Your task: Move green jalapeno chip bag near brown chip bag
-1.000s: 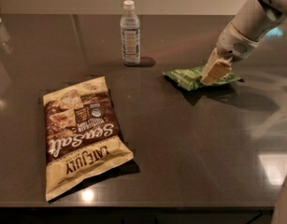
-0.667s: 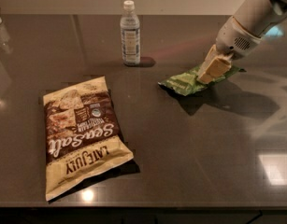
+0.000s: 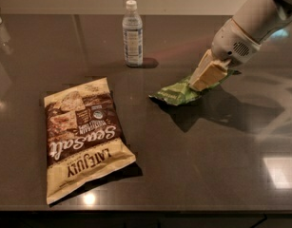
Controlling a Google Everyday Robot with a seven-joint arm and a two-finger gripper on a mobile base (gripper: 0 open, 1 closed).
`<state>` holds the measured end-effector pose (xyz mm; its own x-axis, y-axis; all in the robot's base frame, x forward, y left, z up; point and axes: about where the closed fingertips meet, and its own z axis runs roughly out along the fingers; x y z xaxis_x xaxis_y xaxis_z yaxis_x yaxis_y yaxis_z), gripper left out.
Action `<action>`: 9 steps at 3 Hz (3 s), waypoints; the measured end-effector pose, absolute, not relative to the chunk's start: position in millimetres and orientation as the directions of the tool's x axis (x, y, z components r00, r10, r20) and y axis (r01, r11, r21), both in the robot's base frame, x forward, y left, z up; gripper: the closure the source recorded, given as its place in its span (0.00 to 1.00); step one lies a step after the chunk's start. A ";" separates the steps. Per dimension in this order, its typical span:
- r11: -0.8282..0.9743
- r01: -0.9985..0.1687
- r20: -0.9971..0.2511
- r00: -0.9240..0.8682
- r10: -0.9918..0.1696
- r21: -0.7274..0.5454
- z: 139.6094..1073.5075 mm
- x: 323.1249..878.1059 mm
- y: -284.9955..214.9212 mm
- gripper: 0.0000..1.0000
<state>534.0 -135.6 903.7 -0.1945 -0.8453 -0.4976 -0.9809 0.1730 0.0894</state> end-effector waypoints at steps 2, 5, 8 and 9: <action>0.084 -0.987 -0.574 -0.148 -0.805 0.137 910.8 499.2 -88.2 1.00; 0.012 -0.985 -0.598 -0.115 -0.793 0.174 915.2 459.5 -57.4 0.83; 0.026 -0.987 -0.600 -0.119 -0.791 0.161 915.5 457.7 -55.0 0.13; 0.027 -0.987 -0.601 -0.117 -0.790 0.156 916.4 458.3 -53.3 0.00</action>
Offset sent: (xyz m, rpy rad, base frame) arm -0.0620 0.0688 0.0127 0.1489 0.0724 0.1340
